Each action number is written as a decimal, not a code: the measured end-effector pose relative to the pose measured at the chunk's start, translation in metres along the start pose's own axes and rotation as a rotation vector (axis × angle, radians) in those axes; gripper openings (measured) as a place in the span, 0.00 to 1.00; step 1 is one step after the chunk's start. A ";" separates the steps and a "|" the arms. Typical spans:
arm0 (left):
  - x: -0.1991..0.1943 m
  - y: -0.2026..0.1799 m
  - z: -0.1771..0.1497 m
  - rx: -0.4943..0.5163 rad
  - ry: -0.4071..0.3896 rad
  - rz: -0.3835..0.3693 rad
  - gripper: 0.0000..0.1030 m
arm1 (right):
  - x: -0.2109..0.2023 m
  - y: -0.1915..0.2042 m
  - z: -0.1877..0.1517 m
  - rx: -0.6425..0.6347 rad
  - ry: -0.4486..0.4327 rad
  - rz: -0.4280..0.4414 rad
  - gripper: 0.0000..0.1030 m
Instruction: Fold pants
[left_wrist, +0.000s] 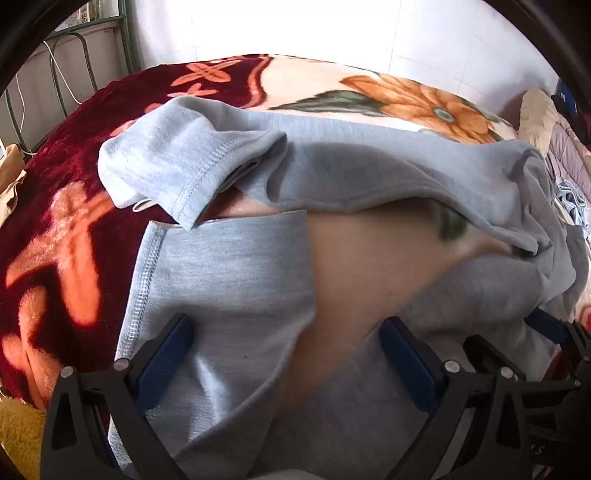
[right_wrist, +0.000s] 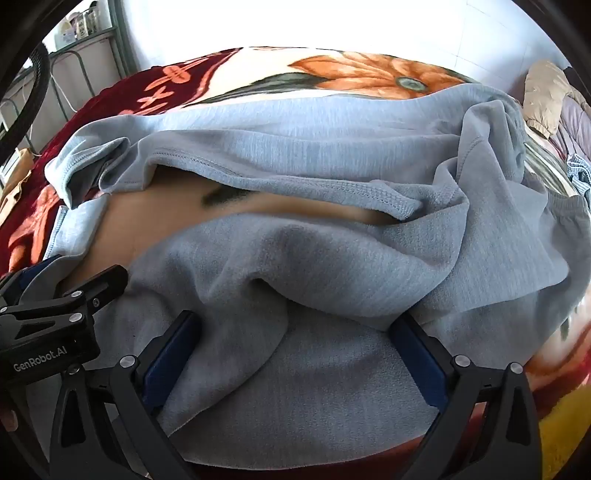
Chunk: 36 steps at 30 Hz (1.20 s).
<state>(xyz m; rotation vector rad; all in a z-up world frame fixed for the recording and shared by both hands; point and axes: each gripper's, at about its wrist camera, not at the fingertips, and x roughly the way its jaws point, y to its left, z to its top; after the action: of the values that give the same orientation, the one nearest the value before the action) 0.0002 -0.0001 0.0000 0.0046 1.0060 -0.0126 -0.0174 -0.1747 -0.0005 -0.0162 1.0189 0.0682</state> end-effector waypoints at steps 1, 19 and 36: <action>0.000 0.000 0.001 -0.001 0.004 -0.008 1.00 | 0.000 0.000 0.000 0.004 -0.002 0.001 1.00; -0.007 -0.001 -0.010 -0.024 -0.064 -0.015 1.00 | -0.002 0.001 -0.003 0.003 -0.016 0.003 1.00; -0.007 -0.006 -0.011 -0.010 -0.083 0.005 1.00 | 0.000 0.001 0.000 0.001 0.003 0.007 1.00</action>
<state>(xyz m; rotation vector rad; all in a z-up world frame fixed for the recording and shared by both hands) -0.0132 -0.0058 0.0000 -0.0023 0.9227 -0.0034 -0.0171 -0.1739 -0.0002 -0.0120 1.0221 0.0740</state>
